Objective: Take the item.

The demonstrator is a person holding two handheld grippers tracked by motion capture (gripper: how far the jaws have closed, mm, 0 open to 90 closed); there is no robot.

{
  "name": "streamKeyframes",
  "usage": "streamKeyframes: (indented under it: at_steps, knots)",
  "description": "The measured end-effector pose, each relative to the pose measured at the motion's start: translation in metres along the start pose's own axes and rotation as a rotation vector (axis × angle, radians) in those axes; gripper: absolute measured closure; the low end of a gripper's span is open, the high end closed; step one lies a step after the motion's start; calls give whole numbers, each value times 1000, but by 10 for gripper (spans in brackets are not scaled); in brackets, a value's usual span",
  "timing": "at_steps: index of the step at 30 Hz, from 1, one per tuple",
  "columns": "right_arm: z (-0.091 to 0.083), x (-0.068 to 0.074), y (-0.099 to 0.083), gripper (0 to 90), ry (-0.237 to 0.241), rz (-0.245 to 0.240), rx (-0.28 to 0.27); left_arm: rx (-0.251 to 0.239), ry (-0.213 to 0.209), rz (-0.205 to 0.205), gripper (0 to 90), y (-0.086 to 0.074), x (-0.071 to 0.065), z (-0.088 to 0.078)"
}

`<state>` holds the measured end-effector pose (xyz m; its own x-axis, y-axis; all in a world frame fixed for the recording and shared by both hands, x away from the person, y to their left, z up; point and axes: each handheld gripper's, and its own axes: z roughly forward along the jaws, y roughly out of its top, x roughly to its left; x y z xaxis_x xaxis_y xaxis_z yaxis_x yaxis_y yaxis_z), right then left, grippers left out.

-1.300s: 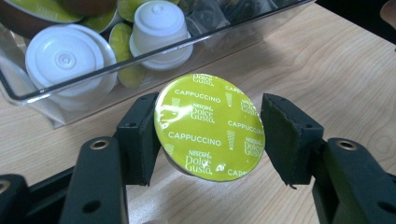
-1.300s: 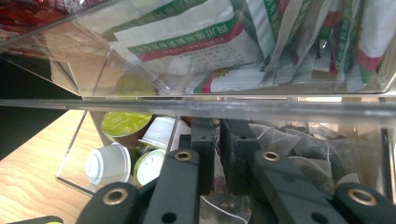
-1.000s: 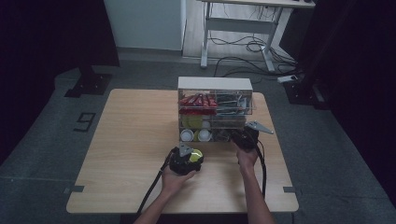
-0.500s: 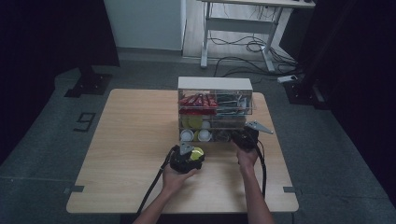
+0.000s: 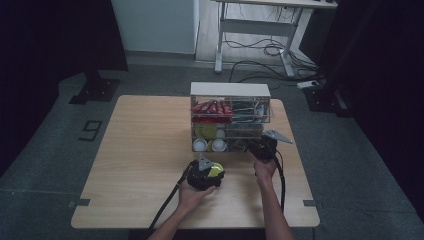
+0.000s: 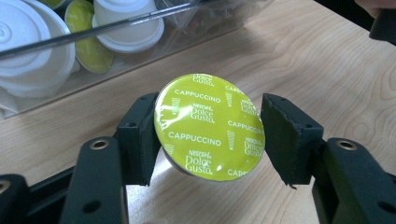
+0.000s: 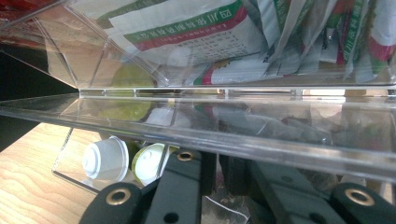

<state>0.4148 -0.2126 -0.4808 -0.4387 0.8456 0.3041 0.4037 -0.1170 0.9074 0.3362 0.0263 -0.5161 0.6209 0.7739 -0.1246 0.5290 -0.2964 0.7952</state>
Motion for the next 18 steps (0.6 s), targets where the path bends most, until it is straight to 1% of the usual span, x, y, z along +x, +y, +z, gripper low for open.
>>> streamKeyframes:
  at_steps: [8, 12, 18]
  knots:
    - [0, 0, 0, 852, -1, -1, -2, 26, -4, -2, 405, -10, -2, 1]
    - [0, 0, 0, 854, -1, 0, -2, 40, -4, 9, 404, -14, -4, 2]
    - [-1, 0, 0, 854, -1, 0, -1, 57, 1, 10, 402, -19, -6, 5]
